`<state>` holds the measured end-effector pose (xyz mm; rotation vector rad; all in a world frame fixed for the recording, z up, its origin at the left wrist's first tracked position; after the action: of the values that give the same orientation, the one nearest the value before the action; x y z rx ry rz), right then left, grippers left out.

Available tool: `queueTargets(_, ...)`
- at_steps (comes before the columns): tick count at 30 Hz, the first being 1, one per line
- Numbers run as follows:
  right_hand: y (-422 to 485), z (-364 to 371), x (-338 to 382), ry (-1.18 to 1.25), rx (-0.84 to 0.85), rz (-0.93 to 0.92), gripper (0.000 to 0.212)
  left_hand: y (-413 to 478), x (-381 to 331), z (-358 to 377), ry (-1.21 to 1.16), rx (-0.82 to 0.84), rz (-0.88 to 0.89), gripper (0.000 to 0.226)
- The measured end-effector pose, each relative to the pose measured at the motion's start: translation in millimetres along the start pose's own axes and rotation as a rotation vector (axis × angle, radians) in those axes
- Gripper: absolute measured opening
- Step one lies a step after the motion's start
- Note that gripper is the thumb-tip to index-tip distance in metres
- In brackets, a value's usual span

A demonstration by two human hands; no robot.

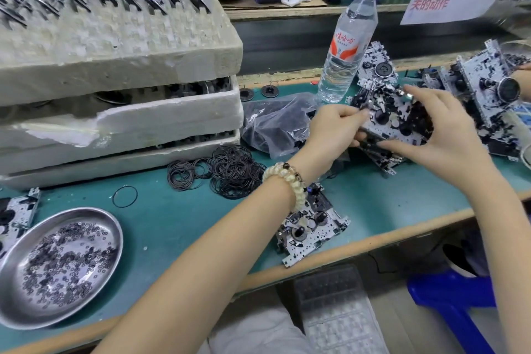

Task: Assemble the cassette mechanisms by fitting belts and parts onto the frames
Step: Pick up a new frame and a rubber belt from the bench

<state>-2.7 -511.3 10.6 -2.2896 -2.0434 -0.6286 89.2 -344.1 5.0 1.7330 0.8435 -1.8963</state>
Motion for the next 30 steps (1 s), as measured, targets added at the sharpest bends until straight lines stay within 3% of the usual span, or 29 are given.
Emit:
queueTargets(3, 12, -5, -1, 0.021, -0.014, 0.043, 0.090, 1, -15, -6, 0.057, -0.016, 0.010, 0.009)
queueTargets(7, 27, -5, -7, -0.008, 0.021, 0.086, 0.093, 4, -19, -14, -0.026, -0.091, -0.064, 0.032)
queueTargets(11, 35, 1, -5, -0.066, 0.022, 0.099, 0.095, 12, -12, -15, -0.051, -0.039, -0.133, 0.022)
queueTargets(16, 39, 14, 2, -0.141, 0.030, 0.138, 0.107, 22, -5, -12, -0.105, 0.061, -0.119, 0.058)
queueTargets(20, 40, 22, 6, -0.227, 0.005, 0.254, 0.123, 31, -10, -8, -0.129, 0.064, -0.114, 0.066)
queueTargets(27, 43, 37, 19, -0.325, -0.117, 0.387, 0.113, 47, -13, -11, -0.035, -0.002, -0.049, 0.061)
queueTargets(30, 45, 38, 19, -0.325, -0.126, 0.397, 0.111, 48, -5, -22, 0.062, -0.098, -0.078, 0.039)
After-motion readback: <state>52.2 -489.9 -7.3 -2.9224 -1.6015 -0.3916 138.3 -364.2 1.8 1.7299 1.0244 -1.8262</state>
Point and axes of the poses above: each hand's wrist, its own y-axis towards the middle knuckle, its own z-axis out of the palm, x = y × z, the point moved 1 cm from there along y, towards the middle knuckle, and after that the axes turned 11 degrees about x, right-handed, at the moved point
